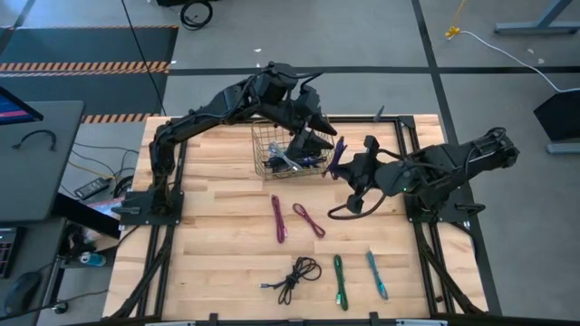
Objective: Pick and place USB-C Cables
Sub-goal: Put the dark blue charger cable into the wire basket
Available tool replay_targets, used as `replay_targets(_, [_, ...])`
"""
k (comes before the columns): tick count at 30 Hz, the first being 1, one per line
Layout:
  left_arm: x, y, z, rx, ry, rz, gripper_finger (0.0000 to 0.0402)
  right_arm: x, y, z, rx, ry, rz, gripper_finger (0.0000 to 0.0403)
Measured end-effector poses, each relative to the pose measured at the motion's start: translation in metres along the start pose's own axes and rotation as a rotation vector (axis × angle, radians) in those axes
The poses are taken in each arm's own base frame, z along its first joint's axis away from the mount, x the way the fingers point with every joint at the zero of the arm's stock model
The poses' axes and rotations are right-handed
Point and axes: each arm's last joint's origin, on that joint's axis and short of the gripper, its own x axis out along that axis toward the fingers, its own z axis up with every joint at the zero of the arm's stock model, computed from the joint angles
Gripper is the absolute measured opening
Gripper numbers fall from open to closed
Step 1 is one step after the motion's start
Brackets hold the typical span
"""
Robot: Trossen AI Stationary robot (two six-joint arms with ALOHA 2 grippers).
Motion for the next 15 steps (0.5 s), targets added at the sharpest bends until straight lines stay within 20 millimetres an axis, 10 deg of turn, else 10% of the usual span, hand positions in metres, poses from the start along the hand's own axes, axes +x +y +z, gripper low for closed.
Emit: replay_targets(15, [0.002,-0.006,0.0,-0.026,0.004,-0.071,0.0216,0.012,-0.021,0.004,-0.067,0.037,-0.034,0.0014])
